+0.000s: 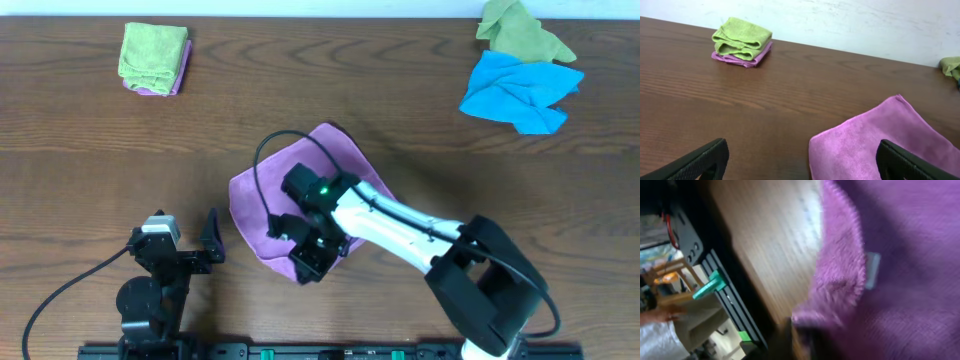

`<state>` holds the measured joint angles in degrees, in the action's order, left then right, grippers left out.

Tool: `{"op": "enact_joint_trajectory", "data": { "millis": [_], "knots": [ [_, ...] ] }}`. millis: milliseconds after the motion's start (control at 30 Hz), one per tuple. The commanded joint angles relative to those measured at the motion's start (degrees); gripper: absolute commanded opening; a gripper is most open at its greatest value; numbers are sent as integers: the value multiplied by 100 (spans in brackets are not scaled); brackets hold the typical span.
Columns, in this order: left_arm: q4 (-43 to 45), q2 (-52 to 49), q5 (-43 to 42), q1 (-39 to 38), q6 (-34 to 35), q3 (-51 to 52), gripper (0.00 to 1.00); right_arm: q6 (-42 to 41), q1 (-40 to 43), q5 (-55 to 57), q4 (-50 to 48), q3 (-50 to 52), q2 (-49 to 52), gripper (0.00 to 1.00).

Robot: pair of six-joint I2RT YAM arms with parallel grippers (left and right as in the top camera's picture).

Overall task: Fold the cloth
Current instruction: 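Spread the pink cloth flat with the right gripper, then release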

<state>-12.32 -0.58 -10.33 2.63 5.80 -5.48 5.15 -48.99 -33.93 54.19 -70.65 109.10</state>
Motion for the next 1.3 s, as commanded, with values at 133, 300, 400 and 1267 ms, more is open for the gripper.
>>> {"op": "enact_joint_trajectory", "data": {
  "millis": [133,300,400,1267],
  "knots": [
    [-50,33,-20,31,20,149,95,-39,374,-37,-203,-205,-98,83],
    [-50,33,-20,31,20,149,95,-37,988,-37,-286,-750,-98,74],
    [-50,33,-20,31,20,149,95,46,1252,-31,-511,-1056,-98,75],
    [-50,33,-20,31,17,149,95,-555,2409,2490,-1392,-1364,-326,1]
  ]
}}
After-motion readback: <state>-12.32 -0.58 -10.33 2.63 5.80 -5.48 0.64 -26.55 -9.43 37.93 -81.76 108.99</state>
